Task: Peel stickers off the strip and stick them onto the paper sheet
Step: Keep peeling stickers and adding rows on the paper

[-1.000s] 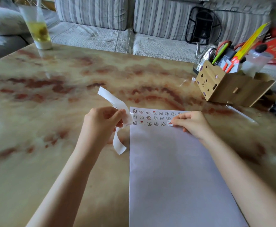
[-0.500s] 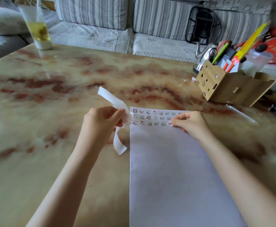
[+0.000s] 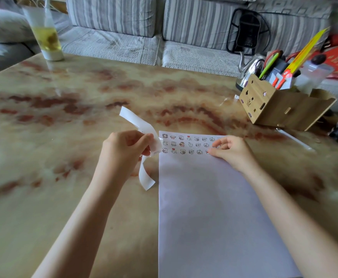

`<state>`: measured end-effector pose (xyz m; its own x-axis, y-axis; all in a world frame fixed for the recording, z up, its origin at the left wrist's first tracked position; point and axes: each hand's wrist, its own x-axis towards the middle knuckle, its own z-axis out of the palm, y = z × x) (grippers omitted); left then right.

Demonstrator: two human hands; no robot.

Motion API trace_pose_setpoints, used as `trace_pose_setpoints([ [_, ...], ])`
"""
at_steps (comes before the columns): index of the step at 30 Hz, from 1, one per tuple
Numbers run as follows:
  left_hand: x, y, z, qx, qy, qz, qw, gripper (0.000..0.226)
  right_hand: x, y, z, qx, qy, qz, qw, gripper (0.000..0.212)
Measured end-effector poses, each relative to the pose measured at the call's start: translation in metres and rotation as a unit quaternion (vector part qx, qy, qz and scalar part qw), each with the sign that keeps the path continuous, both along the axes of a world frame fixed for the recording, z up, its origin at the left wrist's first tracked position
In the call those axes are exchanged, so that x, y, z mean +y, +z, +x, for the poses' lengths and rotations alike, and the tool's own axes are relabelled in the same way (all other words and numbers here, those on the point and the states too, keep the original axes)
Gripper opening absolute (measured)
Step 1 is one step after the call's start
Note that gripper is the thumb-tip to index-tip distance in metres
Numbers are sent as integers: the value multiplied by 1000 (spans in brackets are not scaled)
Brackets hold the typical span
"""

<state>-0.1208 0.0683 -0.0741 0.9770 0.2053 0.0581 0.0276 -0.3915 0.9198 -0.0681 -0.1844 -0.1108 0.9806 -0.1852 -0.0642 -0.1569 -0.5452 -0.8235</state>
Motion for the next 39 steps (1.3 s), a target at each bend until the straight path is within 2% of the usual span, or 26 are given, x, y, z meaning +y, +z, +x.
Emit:
trace_pose_setpoints([
  [2, 0, 0, -1, -2, 0, 2, 1000, 22, -2, -1, 2, -1, -5, 10, 1000, 24],
  [8, 0, 0, -1, -5, 0, -1, 1000, 22, 1, -6, 3, -21, -5, 4, 1000, 27],
  [16, 1, 1, 0, -18, 1, -19, 1000, 23, -1, -12, 6, -38, -13, -40, 998, 10],
  [18, 1, 2, 0, -28, 3, -27, 999, 23, 6, -3, 1, -78, -15, -28, 996, 5],
  [20, 1, 3, 0, -39, 5, -33, 999, 23, 20, 10, -9, -157, 25, -27, 987, 6],
  [22, 1, 3, 1, -49, 10, -40, 998, 23, 44, 26, -22, -203, 108, 5, 973, 4],
  [26, 3, 4, 3, -68, 16, -50, 996, 23, 88, 40, -39, -194, 225, 47, 954, 8],
  [30, 5, 3, 3, -79, 23, -49, 995, 23, 103, 39, -40, -208, 234, 62, 948, 6],
  [35, 6, 1, 4, -90, 23, -57, 994, 25, 107, 36, -40, -197, 227, 85, 950, 16],
  [39, 4, 2, 5, -65, 1, -85, 994, 30, 107, 37, -38, -199, 210, 115, 950, 20],
])
